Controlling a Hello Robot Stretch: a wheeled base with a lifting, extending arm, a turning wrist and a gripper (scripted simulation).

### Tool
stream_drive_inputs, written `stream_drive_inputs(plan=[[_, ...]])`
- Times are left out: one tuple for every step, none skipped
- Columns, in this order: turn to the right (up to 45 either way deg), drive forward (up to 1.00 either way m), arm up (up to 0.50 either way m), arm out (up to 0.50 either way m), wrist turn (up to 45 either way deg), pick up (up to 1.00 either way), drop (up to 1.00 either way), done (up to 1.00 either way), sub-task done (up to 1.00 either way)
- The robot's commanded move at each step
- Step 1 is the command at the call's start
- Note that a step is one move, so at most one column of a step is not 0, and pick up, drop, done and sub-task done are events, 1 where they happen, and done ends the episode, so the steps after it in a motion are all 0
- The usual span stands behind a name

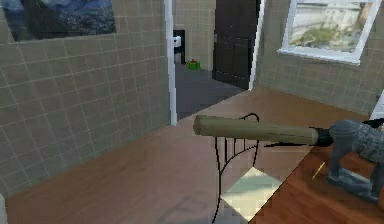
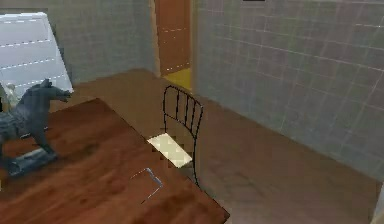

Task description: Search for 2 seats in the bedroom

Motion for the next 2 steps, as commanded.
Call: stream_drive_inputs(plan=[[24.0,0.00,0.00,0.00,0.0,0.00,0.00,0.00,0.00],[0.0,0.00,0.00,0.00,0.0,0.00,0.00,1.00,0.00]])
